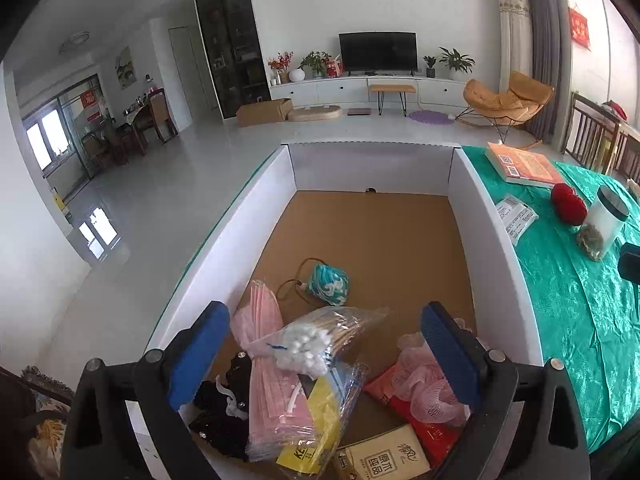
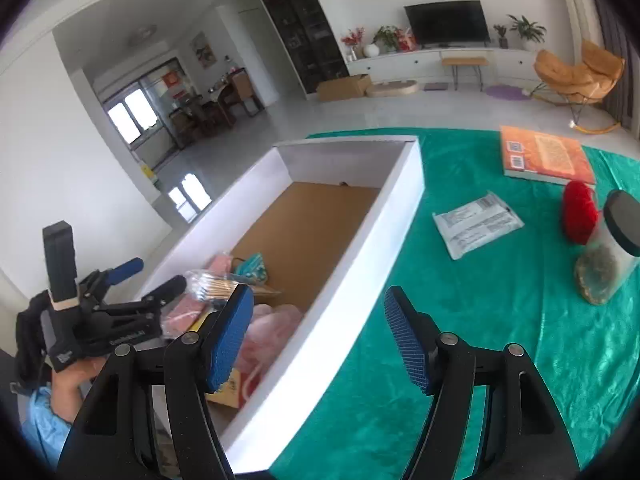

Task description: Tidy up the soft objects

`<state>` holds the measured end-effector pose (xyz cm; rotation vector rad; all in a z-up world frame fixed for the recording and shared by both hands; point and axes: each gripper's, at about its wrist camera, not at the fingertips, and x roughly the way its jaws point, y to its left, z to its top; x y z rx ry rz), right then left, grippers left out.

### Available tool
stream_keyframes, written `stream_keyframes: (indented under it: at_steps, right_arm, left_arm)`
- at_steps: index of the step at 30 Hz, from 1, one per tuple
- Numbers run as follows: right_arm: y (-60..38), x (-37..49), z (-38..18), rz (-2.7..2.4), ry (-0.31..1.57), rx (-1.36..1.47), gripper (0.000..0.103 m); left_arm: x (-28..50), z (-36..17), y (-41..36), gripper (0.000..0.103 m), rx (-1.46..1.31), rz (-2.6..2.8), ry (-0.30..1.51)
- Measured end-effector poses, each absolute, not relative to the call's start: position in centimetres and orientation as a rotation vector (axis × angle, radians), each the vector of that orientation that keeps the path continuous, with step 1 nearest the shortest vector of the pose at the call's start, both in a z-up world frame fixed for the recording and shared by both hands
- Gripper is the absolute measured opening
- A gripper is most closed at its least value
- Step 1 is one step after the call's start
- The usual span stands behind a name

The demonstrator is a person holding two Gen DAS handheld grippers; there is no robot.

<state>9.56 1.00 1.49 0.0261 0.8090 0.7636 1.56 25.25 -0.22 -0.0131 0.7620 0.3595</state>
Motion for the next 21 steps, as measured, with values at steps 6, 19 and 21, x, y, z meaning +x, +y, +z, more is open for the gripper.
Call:
stream_keyframes:
  at_steps: [6,19,21]
  right_arm:
    - [-8.2,10.4,-4.3,0.485,0.88,-0.022,0.074]
    - [-16.1,8.0,-10.1,0.285,0.916,0.11,0.074]
    - [-16.4,7.5,-11.0,0.255,0.928,0.114,0.074]
  left_arm:
    - [3.4,0.4,22.0,0.096,0.03,0.306,0.758]
    - [3.9,1.3,18.8,0.096,0.054,0.237,0.737]
    - [4.2,1.5,17.7,0.096,0.05,0.187,0.746]
